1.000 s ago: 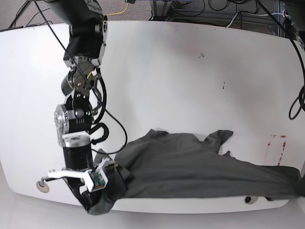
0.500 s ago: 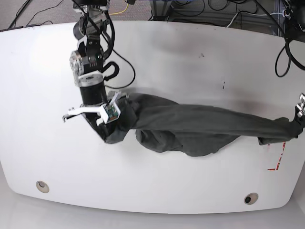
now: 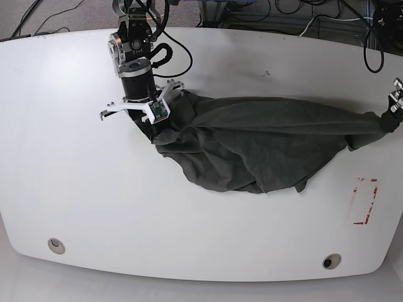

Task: Layout the t-shirt on the table in an organized manner, then fold the t-shirt properly
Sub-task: 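Swing the held shirt with both grippers and lay it flat across the table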

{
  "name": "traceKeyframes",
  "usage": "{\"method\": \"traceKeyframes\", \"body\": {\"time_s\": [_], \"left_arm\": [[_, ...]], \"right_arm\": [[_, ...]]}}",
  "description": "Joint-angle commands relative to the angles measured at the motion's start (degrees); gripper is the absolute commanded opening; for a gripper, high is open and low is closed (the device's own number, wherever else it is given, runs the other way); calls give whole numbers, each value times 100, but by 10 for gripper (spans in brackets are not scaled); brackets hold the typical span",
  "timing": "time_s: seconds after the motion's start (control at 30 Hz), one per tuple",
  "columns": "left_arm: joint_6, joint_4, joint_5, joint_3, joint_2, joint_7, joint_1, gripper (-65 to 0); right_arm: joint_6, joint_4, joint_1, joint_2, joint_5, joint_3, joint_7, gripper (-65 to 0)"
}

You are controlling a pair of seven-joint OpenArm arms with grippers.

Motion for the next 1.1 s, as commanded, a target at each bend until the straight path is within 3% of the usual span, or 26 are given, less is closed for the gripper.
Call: {"method": "traceKeyframes", "body": {"time_s": [0.0,0.1,0.33,0.47,0.6,0.7,1.07], "left_arm": [[-57,90,-121,-84,-142,-100,183,-650],[-57,90,-121,-84,-151,-100,359,-650],[-57,73,-113,-84,-168,-65,781,-650],[-57,73,-113,-84,-168,278,843,-650],[-57,64,-95,-84,-168,832,781,-650],[-57,64,-95,-84,-168,1157,711,-650],[-57,64,-77,-462,-151,1280,895,-650]], "right_arm": [[-89,122,-141,-39,-1,-2,162,-631],[-97,122,-343,-48,-1,-2,153,-544],[-572,113,-897,-198,7,-11,171,-217],[-607,87,-1161,-198,16,-187,162,-114],[-607,52,-1363,-198,245,-301,162,-57],[-607,61,-1442,-198,623,-275,145,-49],[-572,-36,-2154,-57,2267,68,171,-49]]}}
